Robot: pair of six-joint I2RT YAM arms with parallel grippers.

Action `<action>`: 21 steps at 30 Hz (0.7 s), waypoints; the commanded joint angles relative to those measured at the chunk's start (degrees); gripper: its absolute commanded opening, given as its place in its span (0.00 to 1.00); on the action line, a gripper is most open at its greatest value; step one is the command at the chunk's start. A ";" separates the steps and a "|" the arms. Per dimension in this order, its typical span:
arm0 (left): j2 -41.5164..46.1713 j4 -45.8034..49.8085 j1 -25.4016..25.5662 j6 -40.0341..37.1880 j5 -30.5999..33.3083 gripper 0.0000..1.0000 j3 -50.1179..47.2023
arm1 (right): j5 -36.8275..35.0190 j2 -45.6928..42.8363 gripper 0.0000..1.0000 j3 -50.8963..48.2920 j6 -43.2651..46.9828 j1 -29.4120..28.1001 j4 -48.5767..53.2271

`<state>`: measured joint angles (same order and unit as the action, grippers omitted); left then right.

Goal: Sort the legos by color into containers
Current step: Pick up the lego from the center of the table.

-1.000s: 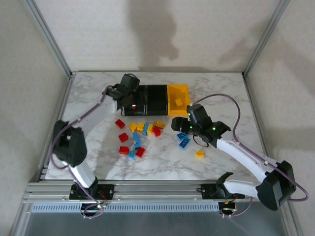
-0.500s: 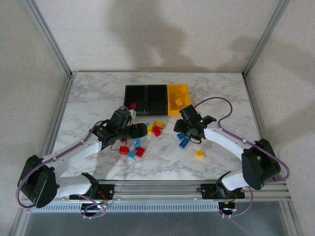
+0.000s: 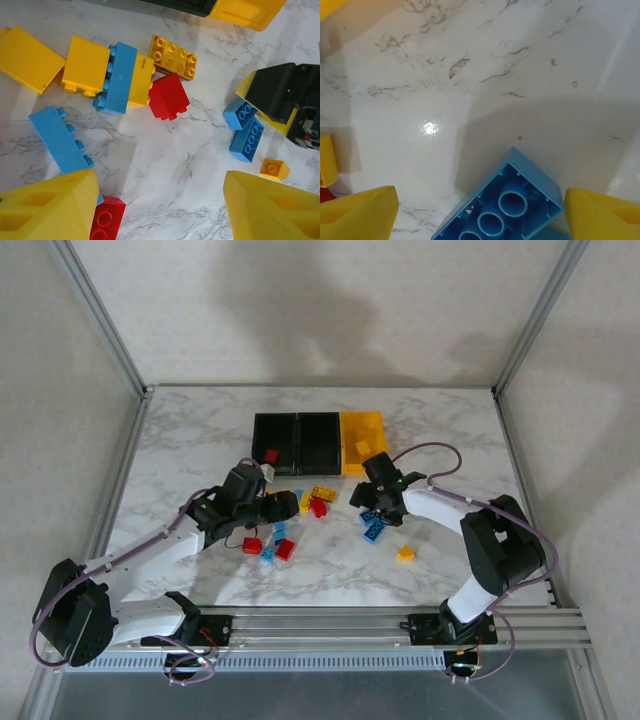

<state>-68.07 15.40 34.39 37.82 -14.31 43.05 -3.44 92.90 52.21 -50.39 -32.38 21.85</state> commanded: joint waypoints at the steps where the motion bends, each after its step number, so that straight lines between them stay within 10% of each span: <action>1: -0.13 -1.03 0.66 1.18 0.56 0.67 0.55 | 1.57 1.57 0.84 1.87 -0.36 0.39 -1.60; 21: -4.98 -3.64 2.25 2.24 -0.08 0.66 1.10 | -3.50 7.37 0.46 7.05 4.60 -1.98 3.97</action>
<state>-72.25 13.02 35.97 39.27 -14.37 43.05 -4.95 99.37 57.89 -46.92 -33.91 23.38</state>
